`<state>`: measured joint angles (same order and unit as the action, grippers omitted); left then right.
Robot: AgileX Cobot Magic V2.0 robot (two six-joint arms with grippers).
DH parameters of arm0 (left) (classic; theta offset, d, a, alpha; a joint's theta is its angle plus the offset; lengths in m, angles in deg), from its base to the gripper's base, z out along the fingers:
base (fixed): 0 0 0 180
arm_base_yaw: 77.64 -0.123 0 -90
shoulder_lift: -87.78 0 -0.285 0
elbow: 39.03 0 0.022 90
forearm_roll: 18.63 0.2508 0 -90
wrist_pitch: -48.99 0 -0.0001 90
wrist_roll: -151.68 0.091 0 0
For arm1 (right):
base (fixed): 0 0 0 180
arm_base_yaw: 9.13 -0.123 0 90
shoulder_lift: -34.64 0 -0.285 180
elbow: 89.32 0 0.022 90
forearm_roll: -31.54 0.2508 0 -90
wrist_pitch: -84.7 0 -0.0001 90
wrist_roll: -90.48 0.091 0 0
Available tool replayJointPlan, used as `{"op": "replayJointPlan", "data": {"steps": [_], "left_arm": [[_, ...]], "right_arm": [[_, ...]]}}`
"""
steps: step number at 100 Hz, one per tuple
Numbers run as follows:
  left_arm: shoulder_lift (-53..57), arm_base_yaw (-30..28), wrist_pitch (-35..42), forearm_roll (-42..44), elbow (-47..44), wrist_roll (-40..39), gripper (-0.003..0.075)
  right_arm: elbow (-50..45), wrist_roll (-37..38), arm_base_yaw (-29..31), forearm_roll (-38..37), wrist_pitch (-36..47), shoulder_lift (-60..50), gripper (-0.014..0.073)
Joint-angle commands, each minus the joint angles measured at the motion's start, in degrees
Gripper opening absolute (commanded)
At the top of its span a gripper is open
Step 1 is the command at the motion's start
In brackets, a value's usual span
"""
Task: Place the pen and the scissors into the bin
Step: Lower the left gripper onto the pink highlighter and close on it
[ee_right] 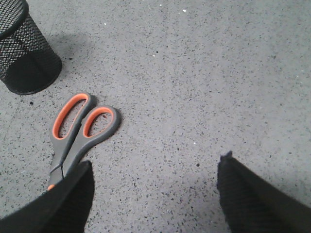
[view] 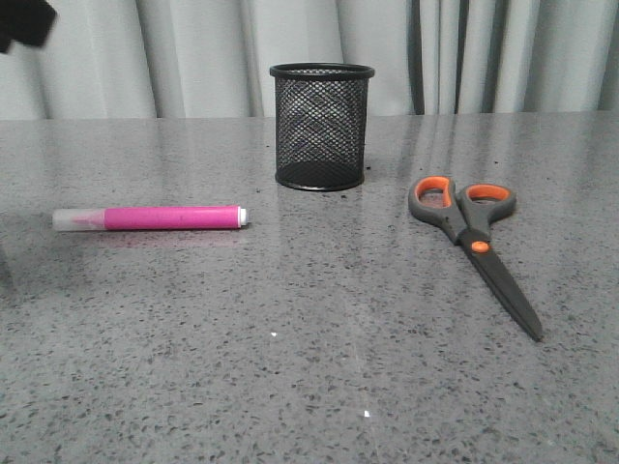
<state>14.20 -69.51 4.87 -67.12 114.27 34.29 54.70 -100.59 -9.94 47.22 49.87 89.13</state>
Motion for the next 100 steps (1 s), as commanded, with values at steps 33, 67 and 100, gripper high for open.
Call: {"op": "replayJointPlan", "data": {"steps": [33,67,100], "left_arm": [[-19.6,2.7,-11.6,0.4,13.6,26.2,0.0359],[-28.0,9.8,-10.1,8.7,19.4,27.4,0.0359],[-31.2,10.0,-7.7,8.7,19.4,27.4,0.0359]], "right_arm": [[2.3,-2.0,0.1,0.6,3.4,0.1,0.0483],[2.3,-2.2,0.1,0.6,3.4,0.1,0.0483],[2.3,-2.2,0.1,0.6,3.0,0.1,0.0483]]}}
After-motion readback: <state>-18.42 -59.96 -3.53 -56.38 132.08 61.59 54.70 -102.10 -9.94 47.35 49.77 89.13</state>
